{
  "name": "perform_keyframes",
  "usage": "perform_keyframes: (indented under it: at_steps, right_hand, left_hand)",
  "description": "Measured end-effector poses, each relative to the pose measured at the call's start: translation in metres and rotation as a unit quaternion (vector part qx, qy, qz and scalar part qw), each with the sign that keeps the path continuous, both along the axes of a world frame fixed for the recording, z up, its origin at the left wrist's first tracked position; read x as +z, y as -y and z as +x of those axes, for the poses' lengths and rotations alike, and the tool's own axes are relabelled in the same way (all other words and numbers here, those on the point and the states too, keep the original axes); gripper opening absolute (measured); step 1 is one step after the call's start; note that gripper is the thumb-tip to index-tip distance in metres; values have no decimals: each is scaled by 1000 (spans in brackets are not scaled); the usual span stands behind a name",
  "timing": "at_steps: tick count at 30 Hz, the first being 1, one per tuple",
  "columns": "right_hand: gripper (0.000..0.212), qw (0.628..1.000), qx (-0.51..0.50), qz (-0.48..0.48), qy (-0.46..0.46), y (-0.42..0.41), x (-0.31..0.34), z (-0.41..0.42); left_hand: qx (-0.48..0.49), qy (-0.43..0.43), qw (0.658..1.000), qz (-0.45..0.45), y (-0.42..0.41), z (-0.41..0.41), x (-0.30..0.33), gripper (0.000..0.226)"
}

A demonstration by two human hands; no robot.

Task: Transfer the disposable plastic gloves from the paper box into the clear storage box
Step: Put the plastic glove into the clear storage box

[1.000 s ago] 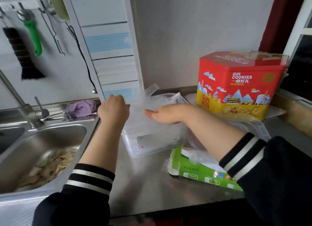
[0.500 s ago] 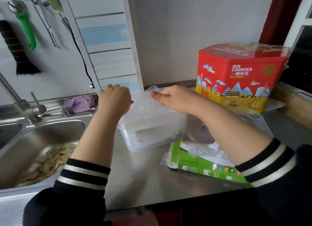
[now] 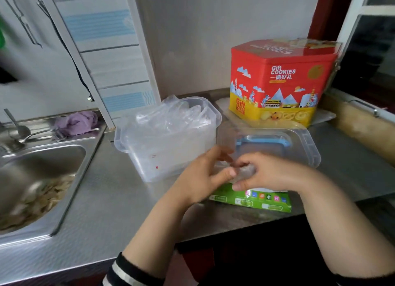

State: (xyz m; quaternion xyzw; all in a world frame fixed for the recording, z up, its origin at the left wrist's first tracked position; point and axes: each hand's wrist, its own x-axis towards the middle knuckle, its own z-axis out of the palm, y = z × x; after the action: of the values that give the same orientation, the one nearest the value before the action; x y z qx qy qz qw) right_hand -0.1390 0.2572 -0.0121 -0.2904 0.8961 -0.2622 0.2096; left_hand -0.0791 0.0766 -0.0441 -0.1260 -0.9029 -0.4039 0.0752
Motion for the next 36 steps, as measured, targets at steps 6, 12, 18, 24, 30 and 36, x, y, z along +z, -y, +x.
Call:
perform_keyframes:
  at_steps: [6, 12, 18, 24, 30, 36]
  right_hand:
    - [19, 975, -109, -185, -59, 4, -20, 1]
    - [28, 925, -166, -335, -58, 6, -21, 7]
    - [41, 898, -205, -384, -66, 9, -18, 10]
    - [64, 840, -279, -461, -65, 10, -5, 19]
    - [50, 682, -312, -661, -36, -1, 37, 24]
    - [42, 640, -357, -678, -51, -4, 51, 13]
  left_hand:
    - [38, 10, 999, 29, -5, -6, -24, 48]
    - [40, 27, 997, 56, -3, -9, -34, 63]
    - [-2, 5, 1000, 13, -4, -14, -37, 49]
    - [5, 0, 999, -32, -1, -16, -34, 56]
    - [13, 24, 997, -72, -5, -16, -32, 58]
    - [56, -13, 995, -81, -9, -5, -12, 48]
